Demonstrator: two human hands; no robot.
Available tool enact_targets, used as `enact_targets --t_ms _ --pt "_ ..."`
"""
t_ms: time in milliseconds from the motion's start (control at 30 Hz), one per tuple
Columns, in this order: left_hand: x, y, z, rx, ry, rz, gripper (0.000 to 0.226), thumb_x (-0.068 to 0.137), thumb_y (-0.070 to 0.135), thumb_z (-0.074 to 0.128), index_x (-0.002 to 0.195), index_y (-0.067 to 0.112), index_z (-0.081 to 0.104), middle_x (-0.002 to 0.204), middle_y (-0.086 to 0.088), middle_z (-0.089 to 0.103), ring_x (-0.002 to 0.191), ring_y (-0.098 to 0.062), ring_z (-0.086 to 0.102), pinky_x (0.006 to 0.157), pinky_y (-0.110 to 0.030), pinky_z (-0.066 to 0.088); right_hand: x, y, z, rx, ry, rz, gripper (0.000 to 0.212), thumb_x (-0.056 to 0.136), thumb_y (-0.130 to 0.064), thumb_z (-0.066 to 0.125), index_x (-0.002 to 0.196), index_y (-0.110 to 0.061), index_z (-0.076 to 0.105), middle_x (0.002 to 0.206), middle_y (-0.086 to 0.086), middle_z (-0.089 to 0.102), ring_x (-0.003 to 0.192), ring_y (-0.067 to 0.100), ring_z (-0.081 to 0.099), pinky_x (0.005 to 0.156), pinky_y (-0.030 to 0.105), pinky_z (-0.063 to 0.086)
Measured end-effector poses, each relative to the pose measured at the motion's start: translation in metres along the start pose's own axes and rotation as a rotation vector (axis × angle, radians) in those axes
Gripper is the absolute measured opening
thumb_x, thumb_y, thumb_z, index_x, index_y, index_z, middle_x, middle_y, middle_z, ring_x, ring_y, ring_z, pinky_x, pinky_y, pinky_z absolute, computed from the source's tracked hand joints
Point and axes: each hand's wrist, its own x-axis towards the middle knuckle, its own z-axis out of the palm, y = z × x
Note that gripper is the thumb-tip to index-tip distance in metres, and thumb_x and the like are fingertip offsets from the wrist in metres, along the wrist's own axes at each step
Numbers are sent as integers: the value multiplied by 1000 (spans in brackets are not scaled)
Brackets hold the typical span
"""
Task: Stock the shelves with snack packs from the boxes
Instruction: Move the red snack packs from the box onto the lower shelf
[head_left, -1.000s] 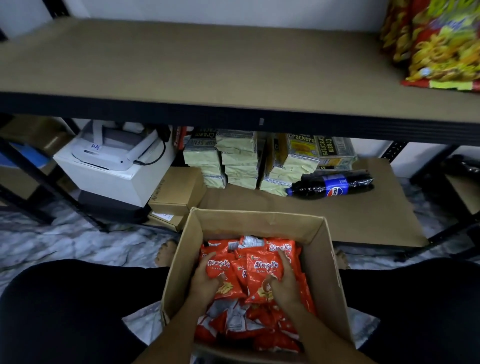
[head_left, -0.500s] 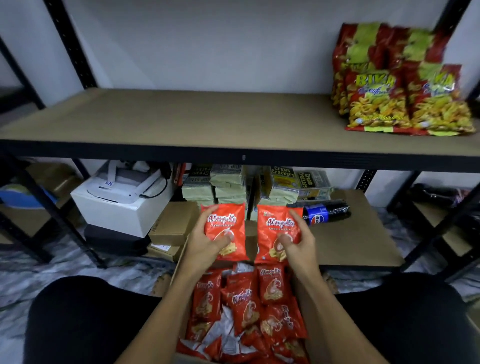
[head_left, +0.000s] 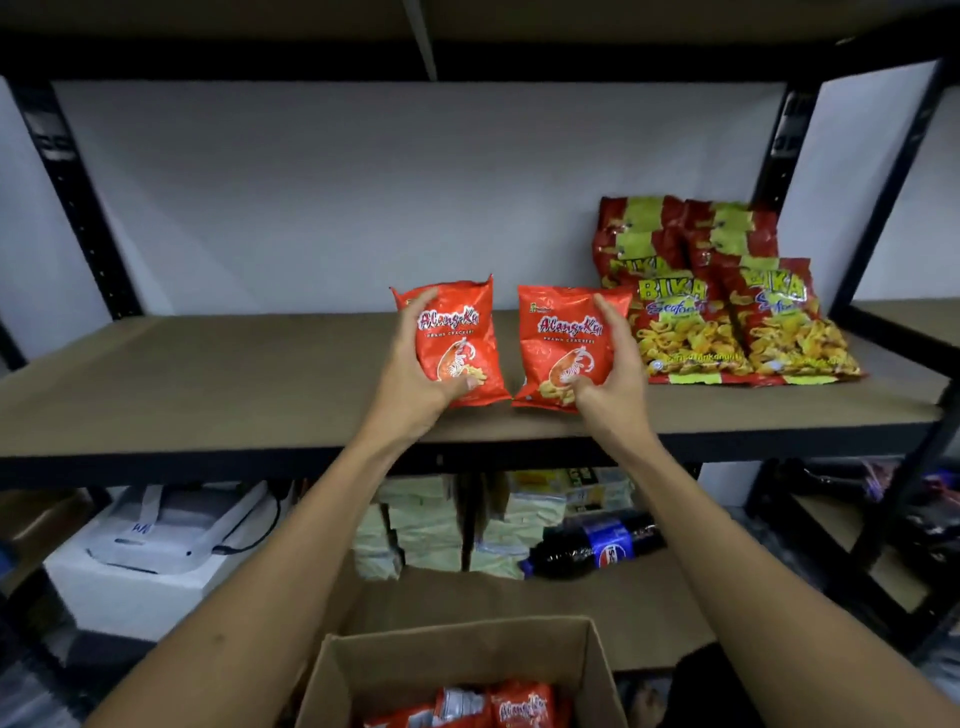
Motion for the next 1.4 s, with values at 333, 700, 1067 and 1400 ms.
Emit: enact_targets --t_ms 333,700,1067,1400 --pt "112 -67 24 80 -64 -37 93 69 -12 77 138 35 36 130 1 51 108 -6 59 80 -18 55 107 34 9 -305 -37 63 88 79 1 61 151 -31 23 133 11 37 118 27 49 101 34 41" --pt "256 -141 64 446 32 67 95 74 9 82 147 35 28 135 -10 42 121 -17 46 92 -27 41 240 97 31 -402 6 -58 84 83 1 61 152 -30 23 143 13 35 129 31 45 104 44 44" --pt "347 -199 72 645 15 48 86 86 22 72 149 44 19 142 -13 34 132 -29 41 104 -46 44 334 159 55 -475 -22 -105 76 92 2 52 150 -39 24 138 13 38 131 29 44 105 40 42" --pt "343 -210 69 704 12 -25 86 87 39 68 142 62 6 128 -15 45 123 -34 44 102 -47 42 337 173 61 -616 -63 -101 56 99 -33 50 148 -44 25 140 13 34 130 33 43 103 46 45"
